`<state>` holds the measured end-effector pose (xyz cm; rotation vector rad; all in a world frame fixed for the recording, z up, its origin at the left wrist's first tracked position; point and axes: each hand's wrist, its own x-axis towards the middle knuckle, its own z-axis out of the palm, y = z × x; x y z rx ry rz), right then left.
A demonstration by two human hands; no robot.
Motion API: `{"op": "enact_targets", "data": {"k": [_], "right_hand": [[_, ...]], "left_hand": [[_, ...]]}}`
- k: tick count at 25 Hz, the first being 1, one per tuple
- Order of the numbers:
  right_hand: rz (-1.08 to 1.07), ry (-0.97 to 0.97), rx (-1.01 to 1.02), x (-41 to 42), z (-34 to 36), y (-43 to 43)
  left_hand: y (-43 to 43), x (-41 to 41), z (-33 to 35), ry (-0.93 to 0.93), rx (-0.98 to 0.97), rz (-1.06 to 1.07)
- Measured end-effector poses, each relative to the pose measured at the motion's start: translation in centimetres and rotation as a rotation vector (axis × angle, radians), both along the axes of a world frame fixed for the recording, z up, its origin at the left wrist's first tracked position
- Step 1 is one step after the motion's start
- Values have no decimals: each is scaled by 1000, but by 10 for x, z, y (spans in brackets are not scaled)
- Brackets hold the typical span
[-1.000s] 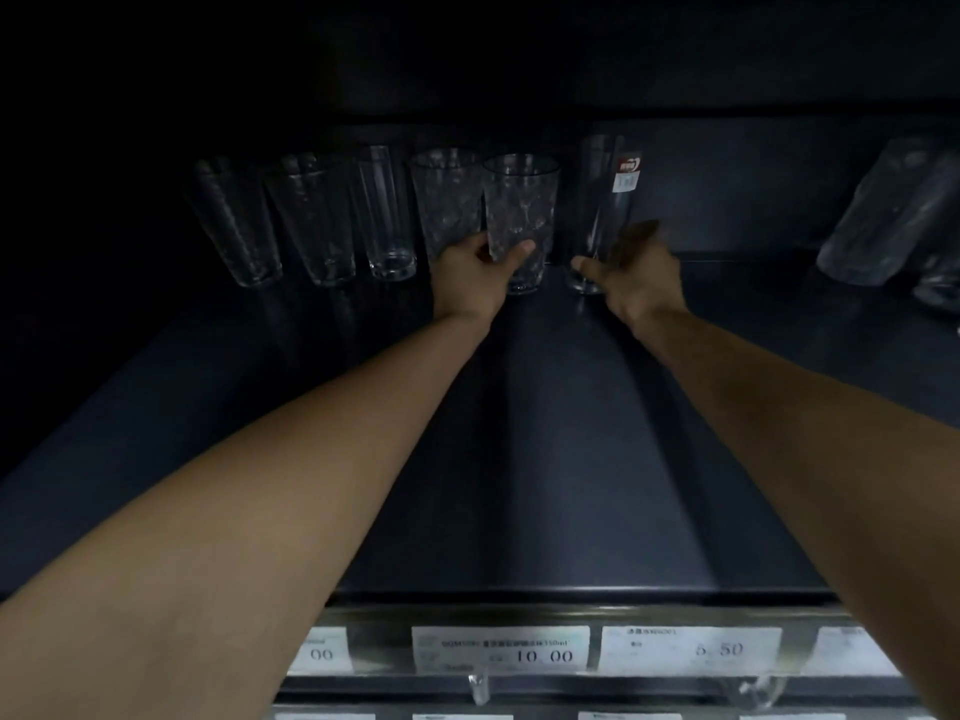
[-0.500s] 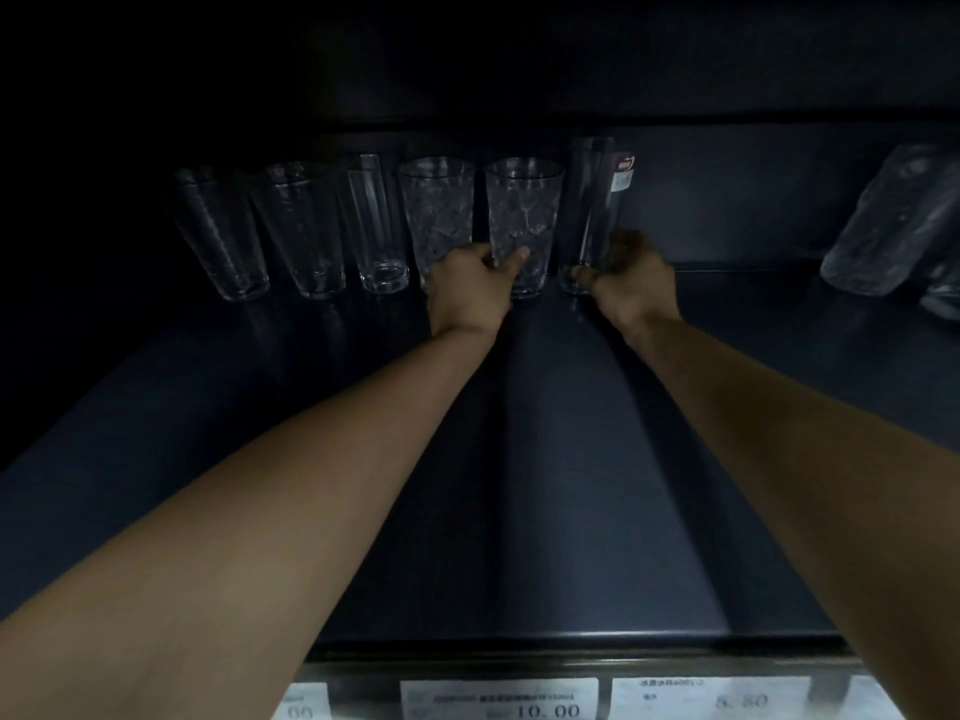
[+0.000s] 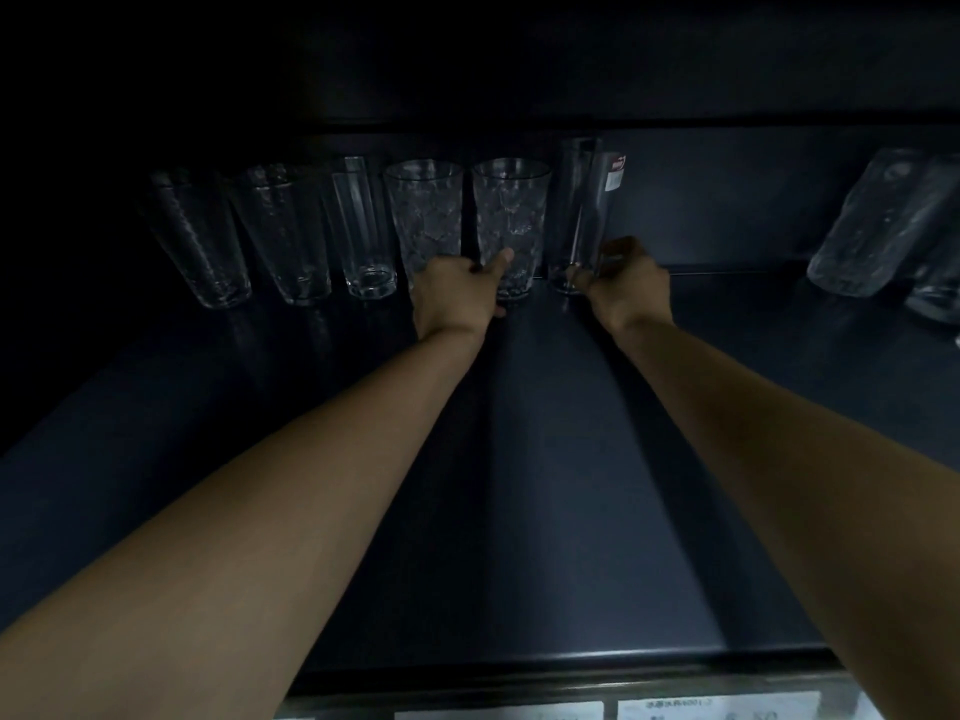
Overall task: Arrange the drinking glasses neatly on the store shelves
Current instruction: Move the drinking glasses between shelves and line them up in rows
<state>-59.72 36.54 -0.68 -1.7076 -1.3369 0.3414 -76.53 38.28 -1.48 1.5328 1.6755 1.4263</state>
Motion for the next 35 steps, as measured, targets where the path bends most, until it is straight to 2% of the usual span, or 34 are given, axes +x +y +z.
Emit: {"op": "enact_targets", "data": {"k": [13,21,27,32,35], "right_hand": [[5,0,1,-1,3,-3],[-8,103,-7,2,1,-4],[20,88,-24,5,1,-19],[76,20,-34,1,1,-61],[93,-16,-82,-6,4,-94]], "left_hand": [[-7,0,2,-34,-36,-11],[-23,-3,7,-132,-47,-24],[-44,-10,-2,-48,-27,-26],[-83,-27,6,-374,-129,-82],[-112,-43,9,-351,-215,-199]]}}
